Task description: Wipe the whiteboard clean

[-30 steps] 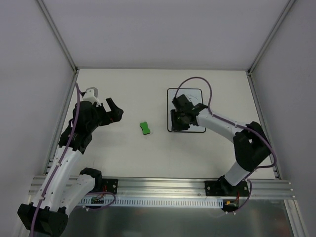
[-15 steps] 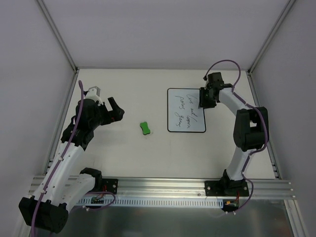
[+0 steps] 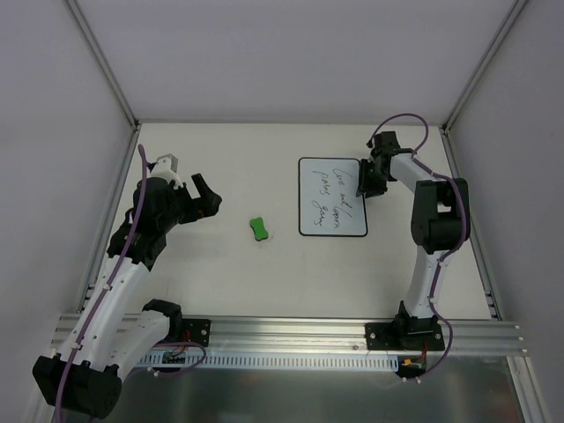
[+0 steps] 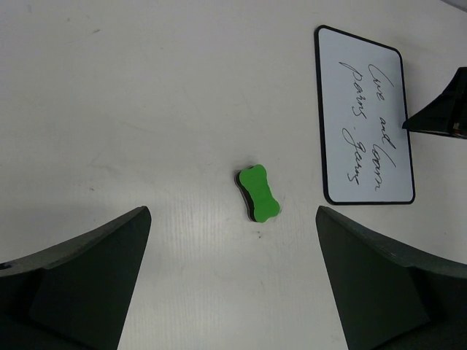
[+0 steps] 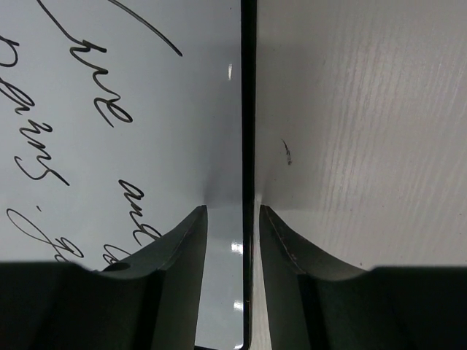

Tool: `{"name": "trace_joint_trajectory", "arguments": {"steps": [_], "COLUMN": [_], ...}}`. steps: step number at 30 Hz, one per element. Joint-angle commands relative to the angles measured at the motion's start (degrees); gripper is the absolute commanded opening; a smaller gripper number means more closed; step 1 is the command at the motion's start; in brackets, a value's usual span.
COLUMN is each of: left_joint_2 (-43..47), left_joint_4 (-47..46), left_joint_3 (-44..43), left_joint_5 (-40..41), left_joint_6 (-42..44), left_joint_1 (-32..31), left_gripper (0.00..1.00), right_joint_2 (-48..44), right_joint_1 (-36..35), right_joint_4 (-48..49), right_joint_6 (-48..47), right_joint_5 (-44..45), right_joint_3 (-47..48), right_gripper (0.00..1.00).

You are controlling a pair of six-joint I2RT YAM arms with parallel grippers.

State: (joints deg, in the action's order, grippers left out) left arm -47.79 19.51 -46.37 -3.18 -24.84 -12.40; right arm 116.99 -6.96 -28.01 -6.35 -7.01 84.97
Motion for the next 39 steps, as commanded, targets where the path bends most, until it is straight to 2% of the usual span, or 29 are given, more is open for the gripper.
{"name": "trace_joint_trajectory", "arguments": {"steps": [1, 7, 10, 13, 19, 25, 30, 37, 39], "left_joint_2": [0.94, 0.33, 0.15, 0.07, -0.55, -2.65, -6.51, -14.43, -17.49], "left_joint_4": [-1.31, -1.31, -1.23, -1.23, -1.31, -1.31, -1.31, -1.31, -1.31], "left_joint_3": [-0.21, -0.13, 0.14, 0.40, 0.58, 0.84, 0.40, -2.84, -4.16], "left_joint_5": [-2.36, -2.79, -3.06, -3.06, -3.67, -5.08, -4.38, -2.01, -1.39], "left_joint_6": [0.58, 0.67, 0.67, 0.67, 1.02, 0.50, 0.06, 0.40, 1.72], "left_joint_1": [-0.43, -0.43, -0.43, -0.43, -0.43, -0.52, -2.44, -6.93, -7.81], "left_gripper": [0.99, 0.99, 0.99, 0.99, 0.99, 0.99, 0.99, 0.99, 0.99], "right_joint_2": [0.17, -1.15, -2.81, -5.27, -10.11, -15.82, -20.48, -29.25, -31.11], "right_joint_1": [0.19, -0.07, -1.38, -4.19, -9.46, -19.56, -21.78, -21.87, -21.87], "right_joint_4": [-1.17, -1.61, -2.66, -3.98, -3.98, -1.88, 1.29, 1.56, 2.52], "right_joint_6": [1.77, 4.32, 4.94, 6.17, 9.60, 12.49, 15.05, 16.71, 18.21], "right_joint_5": [-0.99, -0.03, 1.55, 4.80, 5.59, 6.39, 4.98, 5.77, 5.86], "right_joint_3": [1.52, -2.17, -4.45, -7.70, -15.60, -24.05, -32.56, -39.78, -40.32], "right_gripper": [0.37, 0.27, 0.19, 0.14, 0.02, 0.00, 0.00, 0.00, 0.04]}}
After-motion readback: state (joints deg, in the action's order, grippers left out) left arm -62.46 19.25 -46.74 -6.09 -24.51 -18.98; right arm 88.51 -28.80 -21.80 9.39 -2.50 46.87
